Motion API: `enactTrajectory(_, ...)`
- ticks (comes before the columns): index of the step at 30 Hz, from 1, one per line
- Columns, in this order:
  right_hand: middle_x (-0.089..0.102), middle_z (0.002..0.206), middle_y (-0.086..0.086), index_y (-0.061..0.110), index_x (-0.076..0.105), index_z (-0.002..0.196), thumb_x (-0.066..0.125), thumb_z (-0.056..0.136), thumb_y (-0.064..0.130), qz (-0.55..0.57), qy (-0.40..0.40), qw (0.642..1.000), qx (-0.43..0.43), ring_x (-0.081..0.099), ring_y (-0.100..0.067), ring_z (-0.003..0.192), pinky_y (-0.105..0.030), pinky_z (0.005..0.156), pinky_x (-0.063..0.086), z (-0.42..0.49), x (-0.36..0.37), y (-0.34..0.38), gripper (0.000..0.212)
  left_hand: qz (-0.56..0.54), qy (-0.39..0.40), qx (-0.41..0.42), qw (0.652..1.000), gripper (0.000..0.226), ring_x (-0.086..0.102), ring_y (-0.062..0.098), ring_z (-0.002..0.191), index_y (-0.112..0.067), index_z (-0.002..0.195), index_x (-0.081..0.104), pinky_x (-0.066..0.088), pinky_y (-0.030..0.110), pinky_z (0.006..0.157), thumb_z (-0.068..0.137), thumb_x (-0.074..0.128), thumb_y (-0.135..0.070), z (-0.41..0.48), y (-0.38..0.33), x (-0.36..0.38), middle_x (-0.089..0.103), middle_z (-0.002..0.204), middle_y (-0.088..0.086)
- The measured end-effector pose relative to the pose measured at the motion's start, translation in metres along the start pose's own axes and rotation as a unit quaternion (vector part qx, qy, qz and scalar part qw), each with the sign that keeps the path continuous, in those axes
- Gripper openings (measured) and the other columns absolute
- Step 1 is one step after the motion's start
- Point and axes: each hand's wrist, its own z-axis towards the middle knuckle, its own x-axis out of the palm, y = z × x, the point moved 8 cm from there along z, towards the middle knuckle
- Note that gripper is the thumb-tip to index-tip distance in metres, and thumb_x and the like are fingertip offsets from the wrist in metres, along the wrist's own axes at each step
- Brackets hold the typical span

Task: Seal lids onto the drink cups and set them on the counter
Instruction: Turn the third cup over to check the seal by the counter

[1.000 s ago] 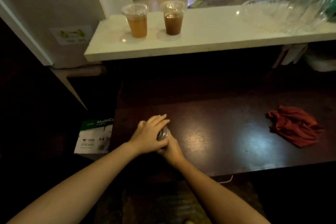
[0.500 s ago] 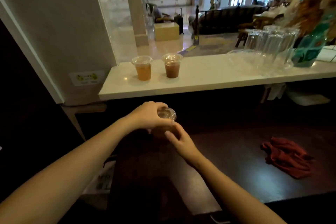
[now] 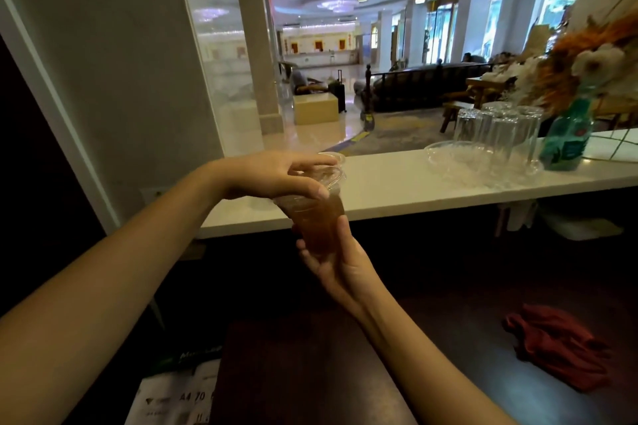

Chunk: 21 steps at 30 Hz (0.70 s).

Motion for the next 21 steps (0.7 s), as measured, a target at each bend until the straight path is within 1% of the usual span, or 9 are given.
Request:
enactTrajectory(3,0.065,0.110,-0.013,0.015,0.052,0.125,0.088,0.053,0.045,-0.048,-0.013,0.997,-0.052,0.071,-0.023,0.086,-0.026,0.070,0.056,0.002,0.004,0.011,0.086,-0.016,0.054,-0.054,0.997,0.045,0.059,0.009,0.102,-0.067,0.099,0.042,0.057,0.026,0.071,0.059,0.063,-0.068,-0.002,0.001,-0.005,0.049,0.119,-0.021)
enactTrajectory(5,0.067,0.112,-0.007,0.021,0.054,0.123,0.086,0.059,0.039,-0.088,-0.016,0.993,-0.075,0.069,-0.025,0.097,-0.026,0.075,0.056,0.002,0.007,0.017,0.074,-0.006,0.077,-0.083,0.994,0.047,0.064,0.019,0.098,-0.064,0.095,0.046,0.060,0.036,0.069,0.053,0.065,-0.073,0.000,0.002,-0.005,0.053,0.117,-0.011)
enactTrajectory(6,0.065,0.116,-0.008,0.023,0.054,0.123,0.085,0.062,0.036,-0.102,-0.016,0.991,-0.079,0.068,-0.025,0.101,-0.026,0.077,0.056,0.002,0.009,0.018,0.069,0.004,0.081,-0.095,0.992,0.049,0.064,0.020,0.096,-0.061,0.096,0.046,0.060,0.036,0.067,0.053,0.066,-0.072,0.000,0.002,-0.006,0.054,0.115,-0.009)
enactTrajectory(9,0.054,0.128,-0.014,0.025,0.052,0.127,0.078,0.069,0.031,-0.104,-0.005,0.992,-0.066,0.066,-0.027,0.106,-0.027,0.080,0.055,0.005,0.014,0.017,0.064,0.020,0.050,-0.117,0.992,0.058,0.060,0.020,0.093,-0.049,0.110,0.043,0.056,0.024,0.056,0.060,0.069,-0.060,0.003,0.004,-0.012,0.050,0.108,-0.009)
enactTrajectory(12,0.057,0.122,-0.020,0.013,0.048,0.131,0.063,0.074,0.047,-0.060,-0.009,0.998,-0.014,0.068,-0.028,0.096,-0.030,0.074,0.057,0.010,0.015,0.009,0.068,0.039,-0.033,-0.092,0.994,0.059,0.057,0.012,0.089,-0.039,0.122,0.043,0.050,0.015,0.049,0.072,0.072,-0.043,0.003,0.008,-0.025,0.049,0.103,-0.011)
enactTrajectory(14,0.065,0.107,-0.021,0.005,0.050,0.127,0.050,0.075,0.056,-0.067,-0.007,0.997,0.036,0.070,-0.022,0.078,-0.028,0.064,0.057,0.012,0.015,0.002,0.073,0.048,-0.056,-0.068,0.995,0.062,0.055,0.007,0.089,-0.042,0.120,0.043,0.049,0.011,0.054,0.068,0.074,-0.043,-0.001,0.010,-0.026,0.049,0.104,-0.014)
enactTrajectory(16,0.069,0.096,-0.018,0.007,0.055,0.120,0.048,0.075,0.056,-0.077,0.003,0.996,0.051,0.064,-0.017,0.062,-0.025,0.055,0.055,0.014,0.013,0.000,0.066,0.043,-0.052,-0.037,0.997,0.071,0.055,0.006,0.093,-0.044,0.124,0.043,0.046,0.008,0.054,0.060,0.073,-0.048,-0.006,0.011,-0.024,0.049,0.107,-0.017)
enactTrajectory(19,0.067,0.093,-0.016,0.009,0.057,0.118,0.054,0.077,0.051,-0.082,-0.001,0.996,0.032,0.057,-0.014,0.057,-0.023,0.054,0.052,0.018,0.009,0.004,0.059,-0.034,-0.031,-0.022,0.999,0.073,0.052,0.007,0.112,-0.058,0.122,0.038,0.050,0.011,0.069,0.058,0.074,-0.056,-0.015,0.022,-0.020,0.046,0.125,-0.016)
enactTrajectory(21,0.064,0.097,-0.016,0.008,0.054,0.122,0.057,0.077,0.048,-0.113,-0.005,0.993,0.011,0.059,-0.015,0.060,-0.024,0.058,0.054,0.020,0.005,0.008,0.060,-0.119,-0.009,-0.041,0.992,0.071,0.053,0.010,0.115,-0.061,0.119,0.036,0.056,0.024,0.078,0.058,0.071,-0.064,-0.021,0.036,-0.014,0.043,0.132,-0.013)
